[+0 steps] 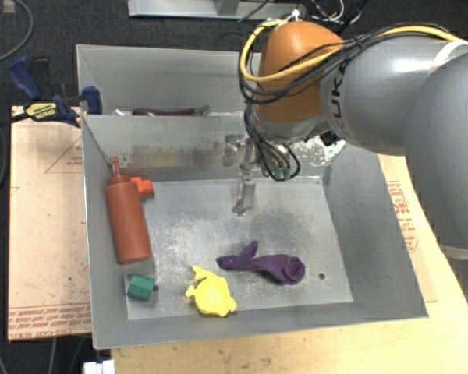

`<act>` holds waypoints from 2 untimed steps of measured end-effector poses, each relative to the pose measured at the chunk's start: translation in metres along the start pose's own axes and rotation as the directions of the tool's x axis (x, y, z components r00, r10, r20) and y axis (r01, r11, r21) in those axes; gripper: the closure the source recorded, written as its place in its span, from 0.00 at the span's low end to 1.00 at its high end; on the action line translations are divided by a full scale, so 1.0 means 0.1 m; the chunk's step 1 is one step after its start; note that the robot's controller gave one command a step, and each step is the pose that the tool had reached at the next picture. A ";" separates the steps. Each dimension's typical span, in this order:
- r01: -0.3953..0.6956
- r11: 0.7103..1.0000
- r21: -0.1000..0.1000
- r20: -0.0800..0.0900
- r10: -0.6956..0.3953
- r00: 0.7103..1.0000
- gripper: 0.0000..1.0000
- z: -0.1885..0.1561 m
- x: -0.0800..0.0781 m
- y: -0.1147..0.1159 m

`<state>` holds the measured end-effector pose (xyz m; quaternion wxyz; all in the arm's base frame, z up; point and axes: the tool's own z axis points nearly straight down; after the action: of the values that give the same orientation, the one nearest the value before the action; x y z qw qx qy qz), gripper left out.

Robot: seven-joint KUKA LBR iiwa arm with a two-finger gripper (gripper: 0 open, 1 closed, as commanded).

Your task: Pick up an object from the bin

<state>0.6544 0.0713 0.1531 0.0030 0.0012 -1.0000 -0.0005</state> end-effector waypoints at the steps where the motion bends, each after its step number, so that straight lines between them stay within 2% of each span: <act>1: -0.001 1.000 0.000 0.007 0.001 1.000 0.00 -0.05 -0.01 0.00; 2: -0.001 1.000 -0.001 0.007 0.001 1.000 0.00 -0.05 -0.01 0.00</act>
Offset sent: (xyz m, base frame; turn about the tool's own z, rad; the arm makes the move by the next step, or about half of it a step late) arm -0.0737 -0.0663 -0.0135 -0.1191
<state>0.6554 0.0708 0.1585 -0.0007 0.0009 -1.0000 -0.0008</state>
